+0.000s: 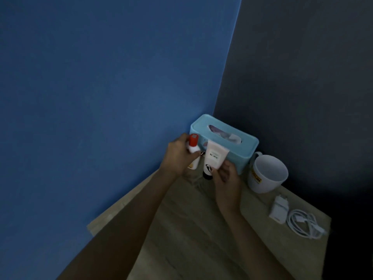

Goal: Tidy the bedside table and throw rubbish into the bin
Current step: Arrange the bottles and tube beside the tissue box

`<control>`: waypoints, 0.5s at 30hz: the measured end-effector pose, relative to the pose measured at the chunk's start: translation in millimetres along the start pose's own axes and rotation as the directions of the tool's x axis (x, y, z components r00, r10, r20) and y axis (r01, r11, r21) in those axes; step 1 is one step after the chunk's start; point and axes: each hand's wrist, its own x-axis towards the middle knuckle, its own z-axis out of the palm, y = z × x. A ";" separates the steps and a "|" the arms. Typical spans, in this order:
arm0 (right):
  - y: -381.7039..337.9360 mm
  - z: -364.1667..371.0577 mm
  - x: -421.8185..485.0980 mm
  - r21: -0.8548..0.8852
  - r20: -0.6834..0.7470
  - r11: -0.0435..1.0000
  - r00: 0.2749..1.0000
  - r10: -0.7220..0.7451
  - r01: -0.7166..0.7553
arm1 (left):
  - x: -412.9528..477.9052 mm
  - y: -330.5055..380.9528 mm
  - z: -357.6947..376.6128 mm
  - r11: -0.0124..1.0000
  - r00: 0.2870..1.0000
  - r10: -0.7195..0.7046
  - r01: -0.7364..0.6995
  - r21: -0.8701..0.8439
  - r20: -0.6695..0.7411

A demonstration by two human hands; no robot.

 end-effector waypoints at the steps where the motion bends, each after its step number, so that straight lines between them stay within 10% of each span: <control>1: 2.5 3.8 0.0 -0.003 -0.026 1.000 1.000 -0.009 0.009 | 3.1 -1.2 2.0 1.000 1.000 0.014 -0.014 -0.006 -0.006; 15: 15.1 13.8 -0.7 -0.100 -0.135 0.991 0.985 -0.104 0.090 | 21.7 -16.6 15.7 0.992 0.990 0.117 -0.120 -0.034 -0.079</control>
